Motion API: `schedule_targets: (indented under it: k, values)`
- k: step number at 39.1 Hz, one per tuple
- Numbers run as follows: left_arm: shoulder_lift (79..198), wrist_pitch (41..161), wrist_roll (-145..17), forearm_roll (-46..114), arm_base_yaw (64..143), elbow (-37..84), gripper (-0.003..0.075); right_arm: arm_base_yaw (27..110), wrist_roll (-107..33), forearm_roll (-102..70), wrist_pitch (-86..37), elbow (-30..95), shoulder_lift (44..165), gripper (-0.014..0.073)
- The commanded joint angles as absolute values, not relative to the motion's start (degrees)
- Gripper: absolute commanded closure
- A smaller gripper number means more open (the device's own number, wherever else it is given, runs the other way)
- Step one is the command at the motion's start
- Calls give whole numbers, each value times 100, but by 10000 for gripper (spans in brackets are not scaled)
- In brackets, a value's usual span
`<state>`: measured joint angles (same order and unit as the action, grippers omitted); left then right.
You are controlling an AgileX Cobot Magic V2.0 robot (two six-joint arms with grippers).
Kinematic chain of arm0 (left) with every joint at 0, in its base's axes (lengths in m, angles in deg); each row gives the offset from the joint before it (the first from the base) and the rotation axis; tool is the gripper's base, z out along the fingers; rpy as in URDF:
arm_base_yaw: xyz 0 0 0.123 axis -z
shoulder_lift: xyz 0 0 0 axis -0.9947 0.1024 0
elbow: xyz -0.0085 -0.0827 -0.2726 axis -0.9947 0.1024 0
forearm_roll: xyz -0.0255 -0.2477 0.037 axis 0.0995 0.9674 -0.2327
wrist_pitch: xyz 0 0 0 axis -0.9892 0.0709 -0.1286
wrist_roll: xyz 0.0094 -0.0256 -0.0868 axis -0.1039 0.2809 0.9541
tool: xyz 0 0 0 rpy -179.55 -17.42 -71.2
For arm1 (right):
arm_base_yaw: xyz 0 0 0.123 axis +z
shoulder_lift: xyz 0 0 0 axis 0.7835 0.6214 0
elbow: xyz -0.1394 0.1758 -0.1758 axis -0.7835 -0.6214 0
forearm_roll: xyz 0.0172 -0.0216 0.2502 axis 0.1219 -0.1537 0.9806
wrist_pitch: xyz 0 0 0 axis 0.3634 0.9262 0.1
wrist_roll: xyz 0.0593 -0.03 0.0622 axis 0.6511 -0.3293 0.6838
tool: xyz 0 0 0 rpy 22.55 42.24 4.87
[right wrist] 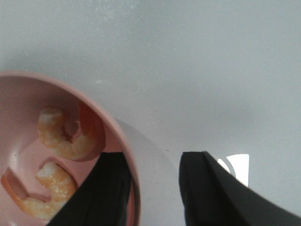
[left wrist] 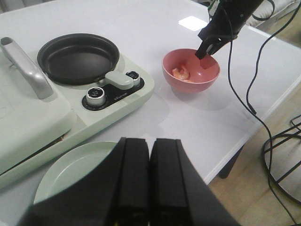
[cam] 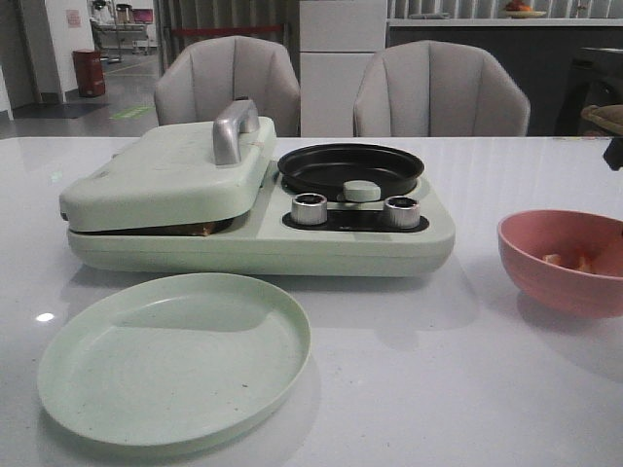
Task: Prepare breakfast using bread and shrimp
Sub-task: 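Grasp the rim of the pink bowl with the right gripper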
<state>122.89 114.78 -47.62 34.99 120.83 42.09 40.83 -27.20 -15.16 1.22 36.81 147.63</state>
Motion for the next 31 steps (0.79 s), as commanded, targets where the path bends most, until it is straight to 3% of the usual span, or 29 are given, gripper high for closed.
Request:
schedule_targets:
  k: [1,5,12,18,31]
  values:
    - [12271,11143,-4757,3612,12130,4014,622,4042,-2787,-1515,-33,3863,14629,216]
    - [12271,11143,-4757,3612,12130,4014,622,4092,-2882,-1515,-19,3863,14646,255]
    - [12271,11143,-4757,3612,12130,4014,622,4139,-2957,-1474,-19,3863,14646,477]
    - [12271,11143,-4757,3612,12130,4014,622,4147,-2961,-1474,-17,3863,14646,583]
    - [12271,11143,-4757,3612,12130,4014,622,4419,-3001,-1604,-143,3892,13958,590]
